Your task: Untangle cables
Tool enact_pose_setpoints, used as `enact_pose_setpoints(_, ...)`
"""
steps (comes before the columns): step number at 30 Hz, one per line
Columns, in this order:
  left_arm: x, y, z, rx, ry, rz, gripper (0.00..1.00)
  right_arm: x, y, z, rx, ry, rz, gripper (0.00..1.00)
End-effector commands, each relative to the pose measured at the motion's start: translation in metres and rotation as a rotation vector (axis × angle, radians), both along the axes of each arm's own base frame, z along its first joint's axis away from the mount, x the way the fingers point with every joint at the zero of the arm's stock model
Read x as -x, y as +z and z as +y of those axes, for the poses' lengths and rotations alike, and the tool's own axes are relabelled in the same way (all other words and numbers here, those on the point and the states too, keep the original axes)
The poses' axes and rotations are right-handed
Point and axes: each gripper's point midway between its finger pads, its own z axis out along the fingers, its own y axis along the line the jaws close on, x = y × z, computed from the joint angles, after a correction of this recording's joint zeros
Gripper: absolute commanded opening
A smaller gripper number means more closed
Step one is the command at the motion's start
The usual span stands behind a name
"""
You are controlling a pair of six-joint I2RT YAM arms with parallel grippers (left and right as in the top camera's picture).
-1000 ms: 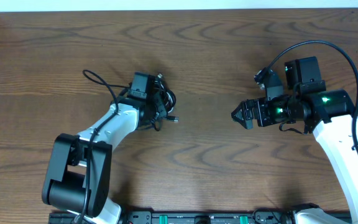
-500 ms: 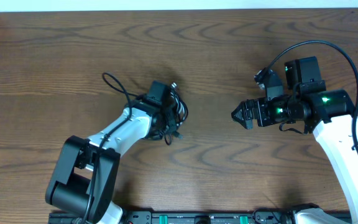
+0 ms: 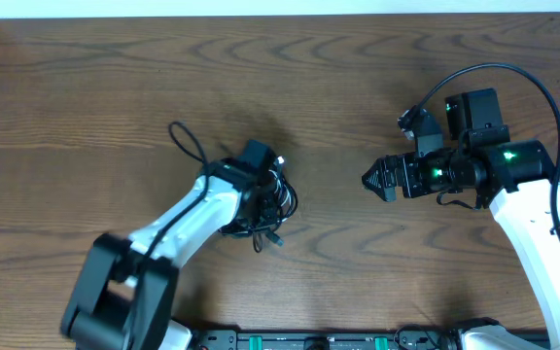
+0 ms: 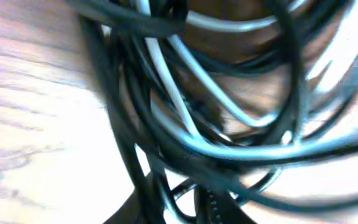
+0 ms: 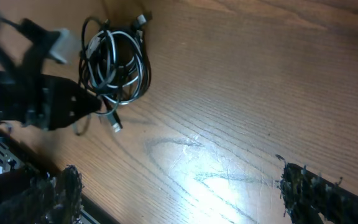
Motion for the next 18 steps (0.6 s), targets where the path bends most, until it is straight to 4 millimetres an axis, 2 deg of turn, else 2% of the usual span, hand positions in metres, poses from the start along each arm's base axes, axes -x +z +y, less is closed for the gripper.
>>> enact_pose_setpoints(1, -0.019, 0.035, 0.003, 0.036, 0.053, -0.123, 0.24, -0.003, 0.004, 0.002, -0.001, 0.010, -0.015, 0.99)
enact_pose_setpoints(4, -0.029, 0.045, 0.016, -0.009, 0.093, -0.192, 0.25, -0.003, 0.004, 0.002, -0.001, 0.010, -0.015, 0.99)
enact_pose_setpoints(7, -0.044, 0.049, 0.039, -0.135, 0.146, -0.283, 0.38, -0.003, 0.004, 0.002, -0.001, 0.010, -0.015, 0.99)
enact_pose_setpoints(8, -0.049, 0.049, 0.039, -0.141, 0.151, -0.301, 0.40, -0.003, 0.004, 0.002, -0.001, 0.010, -0.014, 0.99)
enact_pose_setpoints(10, -0.058, 0.049, 0.035, -0.125, 0.155, -0.332, 0.67, -0.003, 0.004, 0.002, -0.001, 0.010, -0.015, 0.99)
enact_pose_setpoints(11, -0.069, 0.049, 0.030, -0.106, 0.160, -0.368, 0.79, -0.003, 0.004, 0.002, -0.001, 0.010, -0.015, 0.99)
enact_pose_setpoints(13, -0.079, 0.050, 0.026, -0.087, 0.166, -0.403, 0.93, -0.003, 0.004, 0.002, -0.001, 0.010, -0.015, 0.99)
enact_pose_setpoints(14, -0.090, 0.053, 0.021, -0.062, 0.180, -0.443, 0.98, -0.003, 0.004, 0.002, -0.001, 0.010, -0.015, 0.99)
enact_pose_setpoints(18, -0.108, 0.059, 0.013, -0.016, 0.222, -0.508, 1.00, -0.003, 0.004, 0.002, -0.001, 0.010, -0.015, 0.99)
